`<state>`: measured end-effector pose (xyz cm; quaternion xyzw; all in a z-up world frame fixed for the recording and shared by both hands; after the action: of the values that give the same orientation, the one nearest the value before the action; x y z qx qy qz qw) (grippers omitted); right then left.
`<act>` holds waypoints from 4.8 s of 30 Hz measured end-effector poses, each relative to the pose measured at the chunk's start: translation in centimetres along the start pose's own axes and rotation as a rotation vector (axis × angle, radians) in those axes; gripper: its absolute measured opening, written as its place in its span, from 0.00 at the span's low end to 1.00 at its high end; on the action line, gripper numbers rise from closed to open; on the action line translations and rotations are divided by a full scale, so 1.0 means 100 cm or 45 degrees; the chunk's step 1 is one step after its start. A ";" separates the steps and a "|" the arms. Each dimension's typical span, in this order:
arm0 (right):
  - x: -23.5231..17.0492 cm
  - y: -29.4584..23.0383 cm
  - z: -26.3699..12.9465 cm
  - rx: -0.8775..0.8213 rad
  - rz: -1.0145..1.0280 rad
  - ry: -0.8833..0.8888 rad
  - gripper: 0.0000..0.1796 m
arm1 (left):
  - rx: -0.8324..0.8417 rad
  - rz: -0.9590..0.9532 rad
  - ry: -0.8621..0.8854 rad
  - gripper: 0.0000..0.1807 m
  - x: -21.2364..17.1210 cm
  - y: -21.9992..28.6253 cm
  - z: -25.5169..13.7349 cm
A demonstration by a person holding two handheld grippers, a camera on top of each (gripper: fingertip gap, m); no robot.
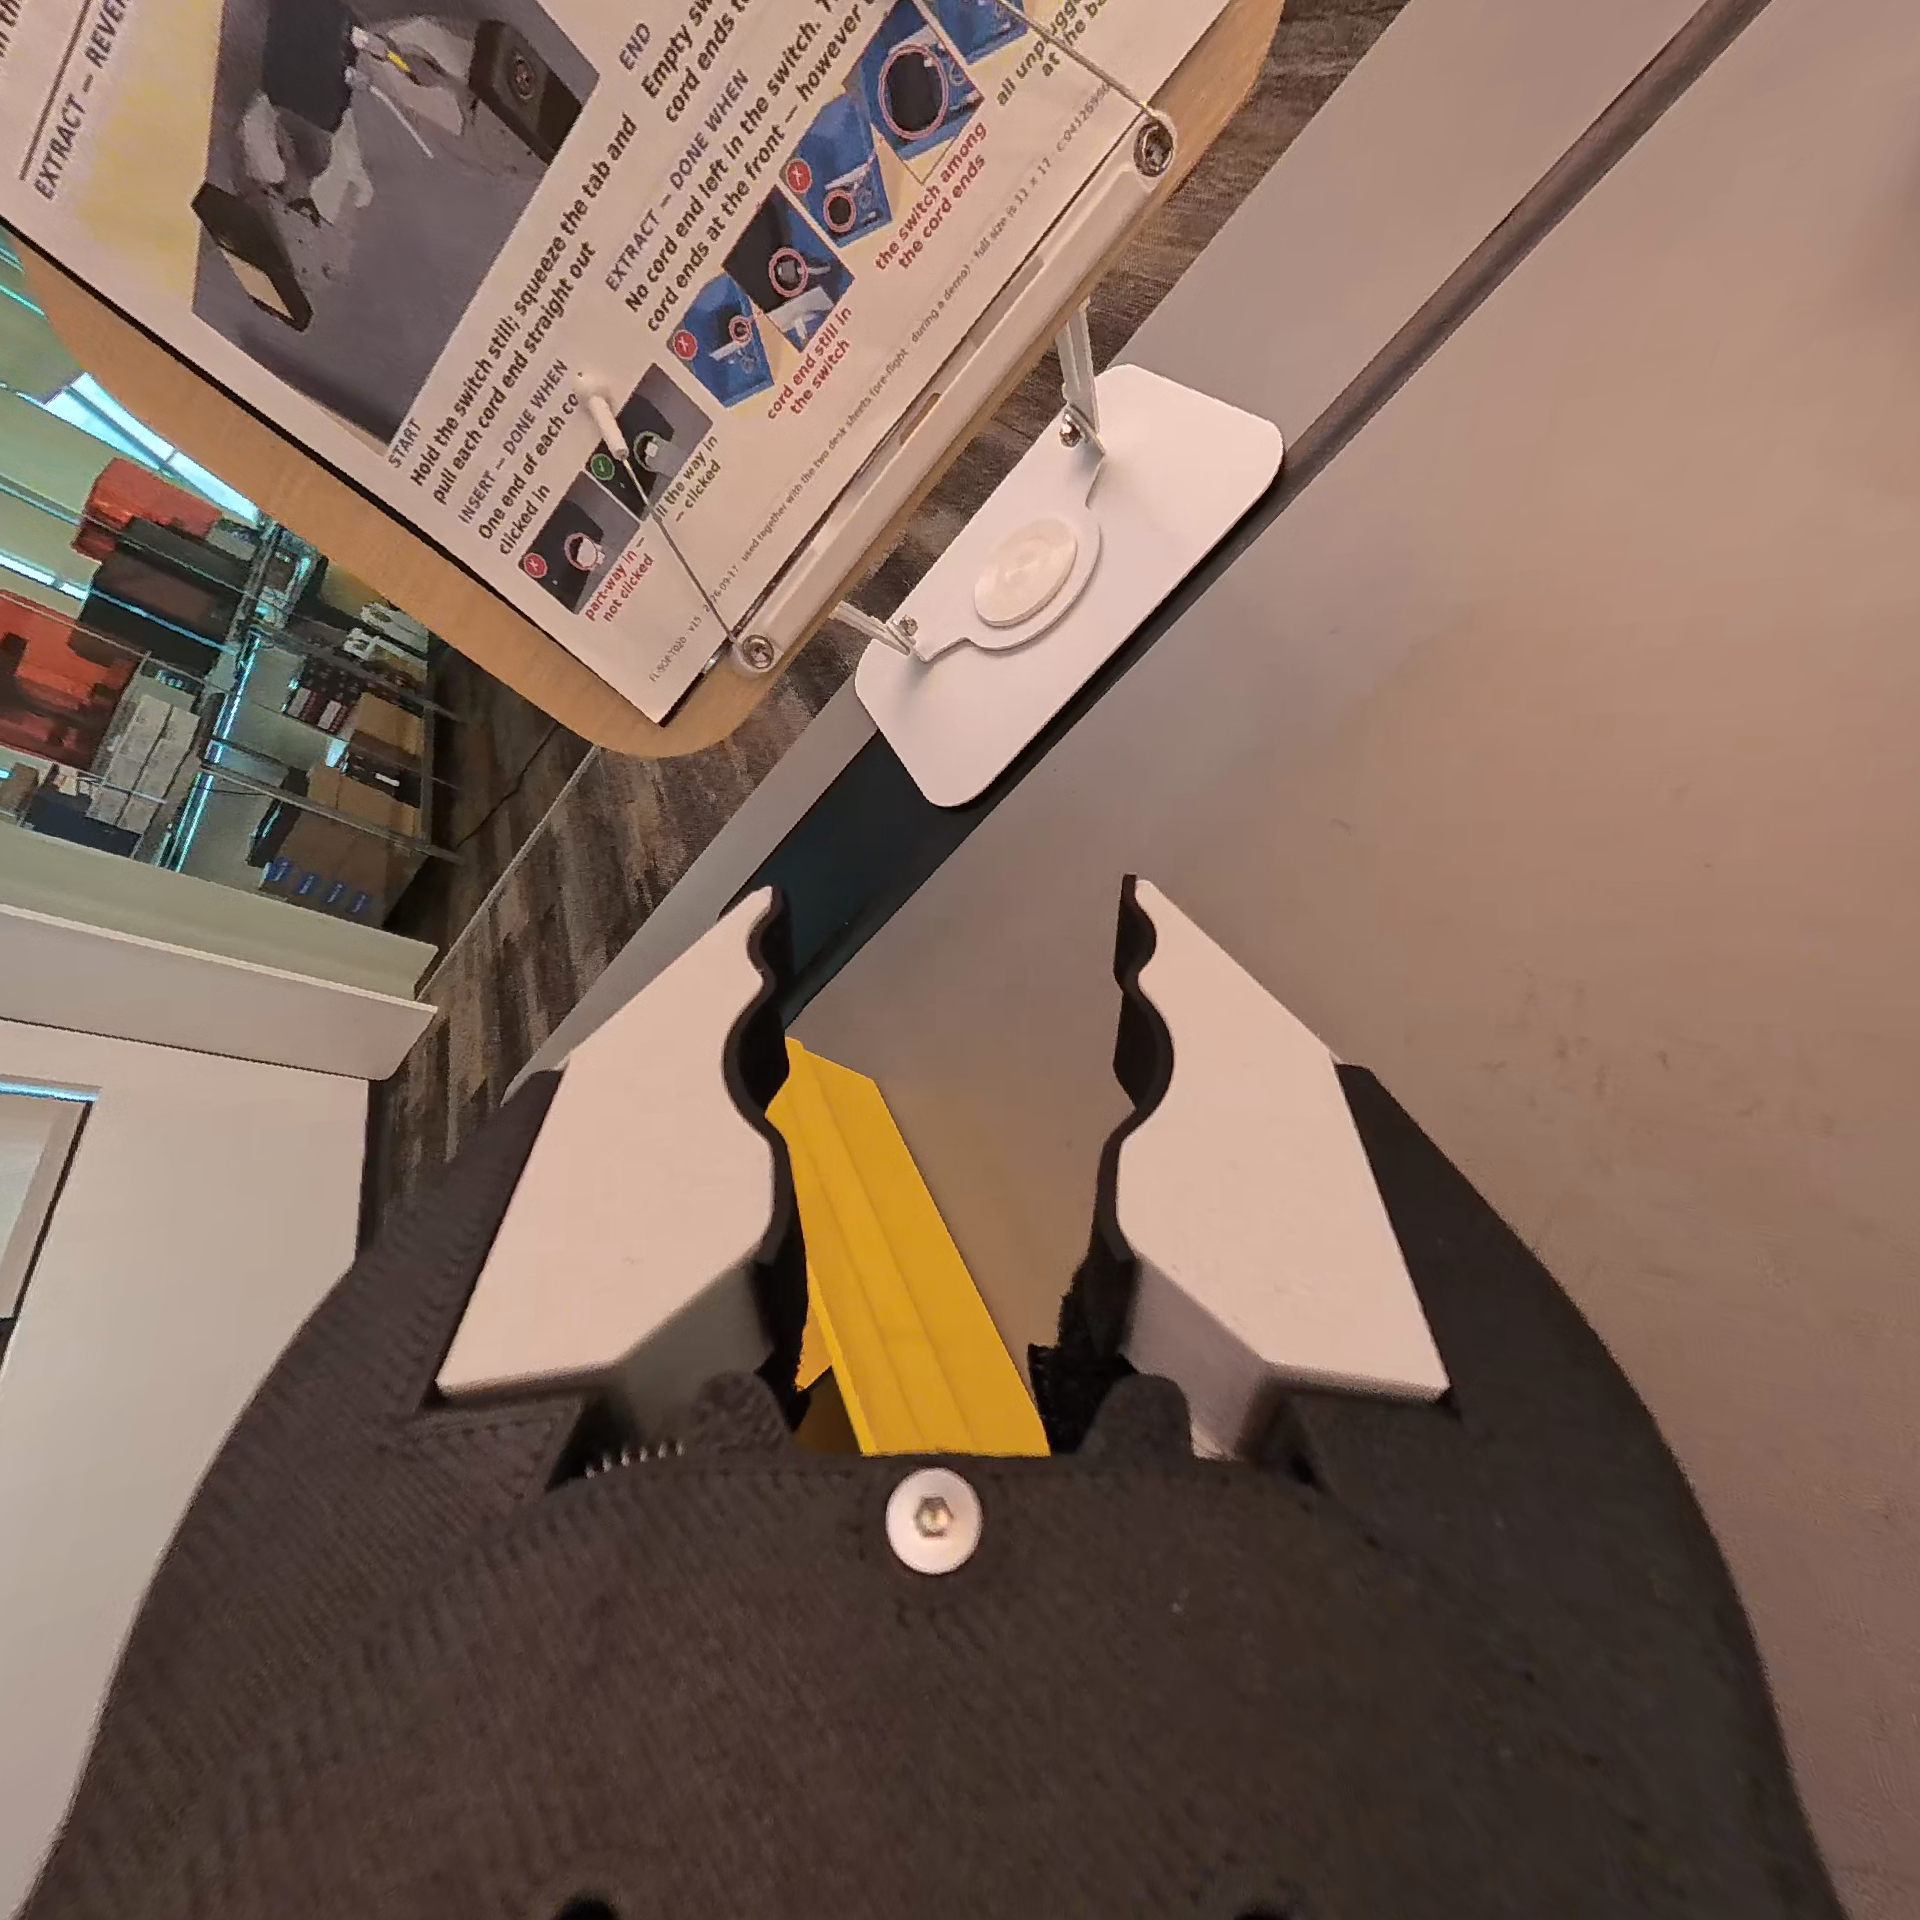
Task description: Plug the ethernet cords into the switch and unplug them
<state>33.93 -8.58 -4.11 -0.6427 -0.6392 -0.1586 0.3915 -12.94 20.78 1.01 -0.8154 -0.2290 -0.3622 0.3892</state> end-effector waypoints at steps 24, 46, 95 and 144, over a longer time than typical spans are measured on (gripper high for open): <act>0.167 0.003 0.138 -0.434 -1.577 -0.425 0.11 | 0.024 0.067 -0.023 0.32 -0.005 0.006 0.010; 0.050 -0.075 0.121 -0.488 -1.921 -0.276 0.34 | 0.012 0.069 0.001 0.32 0.000 0.012 0.005; 0.061 -0.082 0.069 -0.766 -1.662 -0.016 0.03 | -0.033 0.011 0.023 0.32 0.006 0.006 -0.007; -0.056 0.004 0.092 -0.319 -0.174 -0.577 0.07 | 0.172 -1.131 -0.500 0.56 -0.264 -0.185 -0.101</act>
<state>30.83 -5.98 -14.06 -0.6606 -0.7277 -0.1147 0.1443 -45.96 21.20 -6.25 -0.6648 -0.6467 -0.3170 0.1985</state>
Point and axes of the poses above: each gripper's, where its closed fingertips meet, z out along the fingers, x out of its top, y = z × x across the jaws, the point moved 1 cm from there along -z, back along the fingers, and after that the axes turned 13 degrees about -z, right-handed, at the moved point
